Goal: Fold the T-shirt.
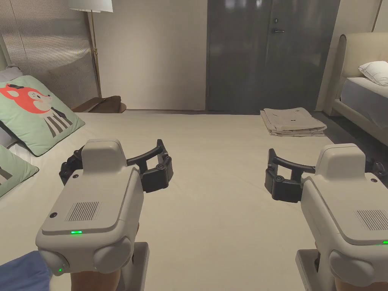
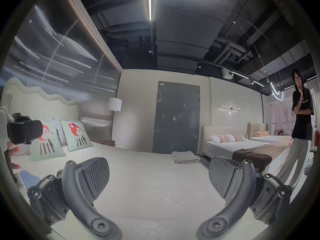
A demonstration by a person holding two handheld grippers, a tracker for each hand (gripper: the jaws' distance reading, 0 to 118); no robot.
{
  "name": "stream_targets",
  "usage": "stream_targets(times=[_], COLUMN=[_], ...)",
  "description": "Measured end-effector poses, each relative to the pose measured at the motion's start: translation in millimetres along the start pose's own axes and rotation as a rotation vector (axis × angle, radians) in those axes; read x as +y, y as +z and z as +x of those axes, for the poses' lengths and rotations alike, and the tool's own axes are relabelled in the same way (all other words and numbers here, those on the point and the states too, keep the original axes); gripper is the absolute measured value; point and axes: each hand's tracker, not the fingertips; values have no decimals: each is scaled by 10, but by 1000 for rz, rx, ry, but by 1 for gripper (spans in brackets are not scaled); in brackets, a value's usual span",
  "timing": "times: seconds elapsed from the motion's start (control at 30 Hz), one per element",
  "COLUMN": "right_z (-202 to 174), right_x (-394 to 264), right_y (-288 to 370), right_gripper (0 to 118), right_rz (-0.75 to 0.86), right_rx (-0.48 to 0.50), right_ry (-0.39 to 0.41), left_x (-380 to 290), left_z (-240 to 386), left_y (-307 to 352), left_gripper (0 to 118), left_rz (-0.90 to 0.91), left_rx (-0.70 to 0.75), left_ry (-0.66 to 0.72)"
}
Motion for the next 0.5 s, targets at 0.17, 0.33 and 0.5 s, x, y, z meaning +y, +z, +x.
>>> stream_targets(times=[0.17, 0.33, 0.5], right_z=[-1, 8, 11], right_x=[-6, -10, -2], right_y=[8, 14, 18], right_gripper=[113, 113, 113], right_rz=[-2, -5, -6], right_rx=[6, 9, 10], right_ry=[-4, -8, -12], left_x=[-1, 3, 1], left_z=[10, 13, 6], left_y=[9, 15, 16], left_gripper=[111, 111, 111], left_rz=[0, 3, 7], left_rx=[-5, -7, -7], left_ry=[-1, -2, 3])
